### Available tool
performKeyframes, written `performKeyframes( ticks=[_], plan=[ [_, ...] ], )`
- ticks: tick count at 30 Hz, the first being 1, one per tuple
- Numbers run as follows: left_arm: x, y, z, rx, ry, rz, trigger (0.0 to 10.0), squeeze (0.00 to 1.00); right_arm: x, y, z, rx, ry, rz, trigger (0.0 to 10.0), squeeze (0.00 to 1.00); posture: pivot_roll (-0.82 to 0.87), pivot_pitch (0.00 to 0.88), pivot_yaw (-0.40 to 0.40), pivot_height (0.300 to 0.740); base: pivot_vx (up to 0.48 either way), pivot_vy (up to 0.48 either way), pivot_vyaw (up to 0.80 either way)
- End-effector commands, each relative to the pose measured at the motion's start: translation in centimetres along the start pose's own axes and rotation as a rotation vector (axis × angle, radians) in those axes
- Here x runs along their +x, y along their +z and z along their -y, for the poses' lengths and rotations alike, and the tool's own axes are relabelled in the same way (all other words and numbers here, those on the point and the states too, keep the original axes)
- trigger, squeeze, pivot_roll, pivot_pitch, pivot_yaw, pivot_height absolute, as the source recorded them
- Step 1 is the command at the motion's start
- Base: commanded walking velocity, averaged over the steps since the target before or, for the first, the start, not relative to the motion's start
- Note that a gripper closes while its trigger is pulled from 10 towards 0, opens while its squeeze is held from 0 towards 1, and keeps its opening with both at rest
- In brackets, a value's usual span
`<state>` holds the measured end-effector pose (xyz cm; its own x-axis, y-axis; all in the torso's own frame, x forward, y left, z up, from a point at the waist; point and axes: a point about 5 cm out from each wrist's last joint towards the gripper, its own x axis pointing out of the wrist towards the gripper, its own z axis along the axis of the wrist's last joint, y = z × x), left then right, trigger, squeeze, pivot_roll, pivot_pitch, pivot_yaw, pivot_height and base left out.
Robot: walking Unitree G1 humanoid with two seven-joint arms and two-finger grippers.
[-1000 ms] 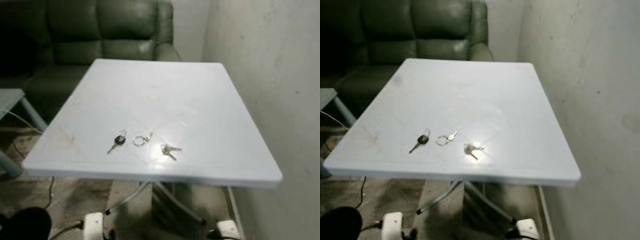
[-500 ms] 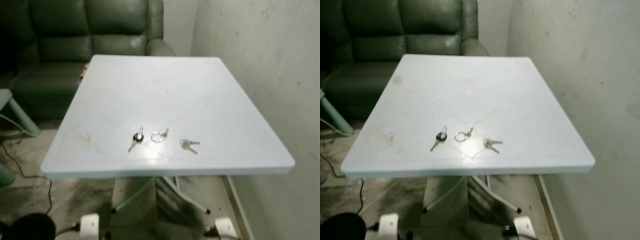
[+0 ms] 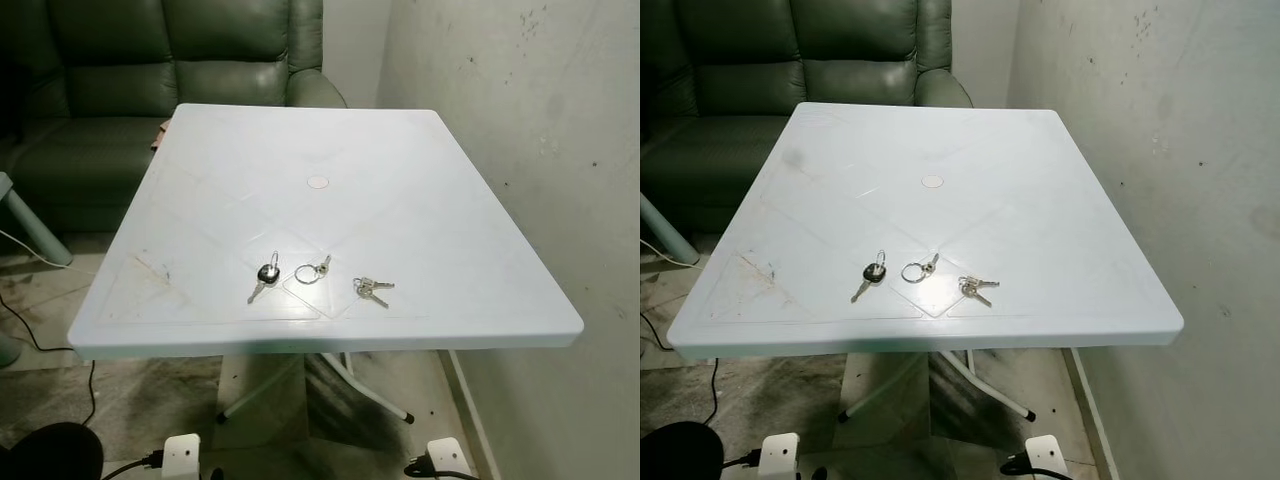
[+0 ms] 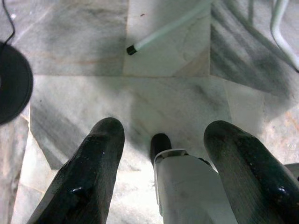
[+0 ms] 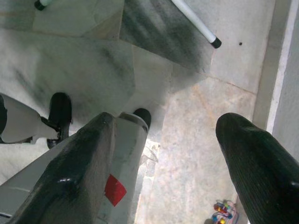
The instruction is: Hang keys on a hook
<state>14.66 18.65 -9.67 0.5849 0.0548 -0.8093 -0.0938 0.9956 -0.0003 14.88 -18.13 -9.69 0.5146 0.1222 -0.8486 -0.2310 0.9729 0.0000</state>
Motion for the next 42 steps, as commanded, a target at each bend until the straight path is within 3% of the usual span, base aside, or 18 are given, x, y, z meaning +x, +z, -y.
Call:
performKeyframes(
  ticks=[1,13,16,21,28,34,42],
  plan=[
    [-0.1,-0.1,0.2,0.057,-0.034,0.006,10.0,0.00,0.0,0.1,0.0,-0.027,0.013,0.008,10.0,0.00,-0.09,0.023,-0.022,0.740,0.000,0.000,0.00],
    [-0.2,0.1,1.2,0.194,-0.125,0.050,10.0,0.00,0.0,0.3,-0.7,-0.160,0.090,0.024,10.0,0.00,-0.08,0.043,-0.019,0.740,0.000,0.000,0.00],
    [-0.4,1.3,2.5,0.303,-0.248,0.170,10.0,0.00,0.2,2.8,-2.0,-0.262,0.220,0.160,10.0,0.00,-0.09,0.042,-0.007,0.740,0.000,0.000,0.00],
    [-0.6,1.9,3.0,0.338,-0.301,0.235,10.0,0.00,0.0,3.6,-2.3,-0.300,0.265,0.219,10.0,0.00,-0.09,0.045,-0.007,0.740,0.000,0.000,0.00],
    [-1.5,3.8,3.9,0.429,-0.420,0.430,10.0,0.00,-0.6,4.8,-2.4,-0.362,0.364,0.341,10.0,0.00,-0.09,0.053,-0.006,0.740,0.000,0.000,0.00],
    [-2.2,4.9,4.0,0.486,-0.475,0.527,10.0,0.00,-1.5,5.7,-2.5,-0.445,0.438,0.453,10.0,0.00,-0.10,0.073,0.004,0.740,0.000,0.000,0.00],
    [-3.4,6.1,3.5,0.549,-0.499,0.654,10.0,0.00,-2.6,6.6,-1.9,-0.470,0.473,0.581,10.0,0.00,-0.10,0.092,0.015,0.740,0.000,0.000,0.00]
  ],
)
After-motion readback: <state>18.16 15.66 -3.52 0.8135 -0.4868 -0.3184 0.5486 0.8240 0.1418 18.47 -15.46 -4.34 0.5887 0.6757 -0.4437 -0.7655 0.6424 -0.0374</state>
